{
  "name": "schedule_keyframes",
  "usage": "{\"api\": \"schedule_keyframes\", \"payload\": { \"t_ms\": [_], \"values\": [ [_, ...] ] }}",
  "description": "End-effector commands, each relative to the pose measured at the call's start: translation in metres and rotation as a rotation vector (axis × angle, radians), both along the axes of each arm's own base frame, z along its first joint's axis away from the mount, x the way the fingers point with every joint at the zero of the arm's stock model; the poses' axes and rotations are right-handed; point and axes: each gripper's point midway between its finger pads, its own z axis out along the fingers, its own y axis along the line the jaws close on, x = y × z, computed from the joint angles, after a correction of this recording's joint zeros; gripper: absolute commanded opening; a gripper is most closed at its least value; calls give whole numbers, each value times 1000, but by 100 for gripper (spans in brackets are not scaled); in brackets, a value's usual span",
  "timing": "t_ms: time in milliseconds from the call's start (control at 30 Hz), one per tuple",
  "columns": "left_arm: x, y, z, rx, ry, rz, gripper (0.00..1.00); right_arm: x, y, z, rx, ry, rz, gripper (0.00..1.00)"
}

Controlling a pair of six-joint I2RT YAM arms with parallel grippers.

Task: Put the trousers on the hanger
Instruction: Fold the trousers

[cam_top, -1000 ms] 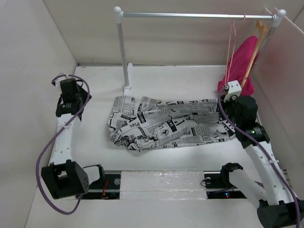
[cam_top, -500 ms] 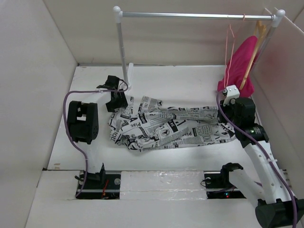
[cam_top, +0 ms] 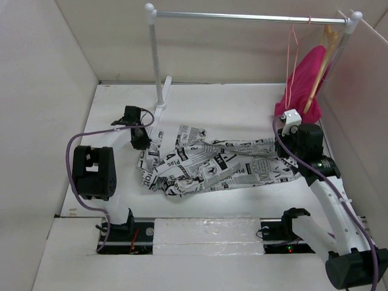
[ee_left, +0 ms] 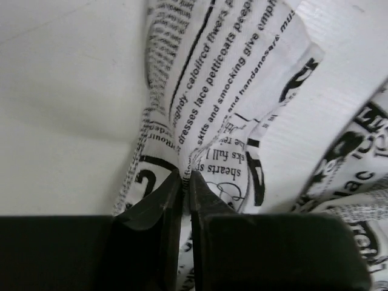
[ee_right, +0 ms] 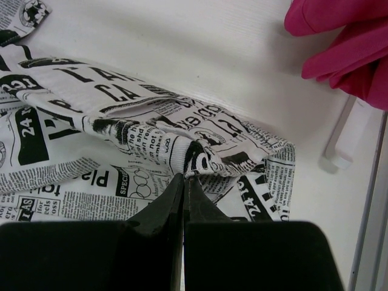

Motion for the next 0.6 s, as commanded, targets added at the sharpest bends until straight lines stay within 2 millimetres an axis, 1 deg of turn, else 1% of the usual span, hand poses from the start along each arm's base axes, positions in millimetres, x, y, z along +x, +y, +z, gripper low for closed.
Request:
{"api": "schedule_keyframes", "payload": {
  "t_ms": [0, 33, 67, 100, 133, 167, 200, 233, 267, 300, 333, 367, 400, 433, 467, 500, 533, 567],
  "values": [
    [11, -18, 33, -60, -71, -72, 2, 9, 3, 15, 5, -62, 26, 0],
    [10, -6, 34, -3, -71, -21, 0, 10, 3, 18, 3, -72, 25, 0],
    [7, 5, 34, 17, -64, 19, 0, 11, 3, 21, 2, -78, 25, 0],
    [0, 31, 36, 76, -53, 100, 0, 11, 2, 21, 0, -77, 22, 0],
    [-5, 52, 37, 118, -49, 192, 0, 11, 0, 22, -8, -80, 12, 0],
    [-19, 69, 31, 131, -23, 260, 0, 11, -3, 17, -12, -62, 0, 0],
    [-29, 86, 43, 137, -52, 334, 0, 11, -4, 13, -16, -52, -2, 0],
    [-40, 123, 49, 145, -71, 470, 0, 11, -8, 10, -17, -42, -16, 0],
    [-57, 139, 46, 134, -67, 577, 0, 9, -9, 3, -21, -20, -19, 0],
    [-69, 157, 67, 137, -141, 670, 0, 9, -14, 0, -22, -10, -39, 0],
    [-87, 188, 77, 144, -182, 803, 0, 8, -18, -2, -24, -4, -54, 0],
    [-96, 194, 80, 136, -206, 848, 0, 9, -18, -4, -26, -4, -52, 0],
    [-98, 196, 91, 149, -243, 854, 20, 11, -21, -7, -33, 6, -59, 0],
    [-95, 191, 90, 135, -229, 829, 37, 13, -19, -10, -30, 10, -50, 0],
    [-89, 184, 95, 114, -243, 799, 66, 17, -18, -10, -33, 9, -44, 0],
    [-81, 178, 92, 94, -235, 755, 71, 19, -18, -13, -34, 18, -41, 0],
    [-75, 169, 97, 65, -254, 715, 74, 22, -16, -17, -31, 40, -31, 0],
    [-64, 155, 108, 60, -295, 643, 72, 23, -15, -18, -32, 50, -21, 0]
  ]
}}
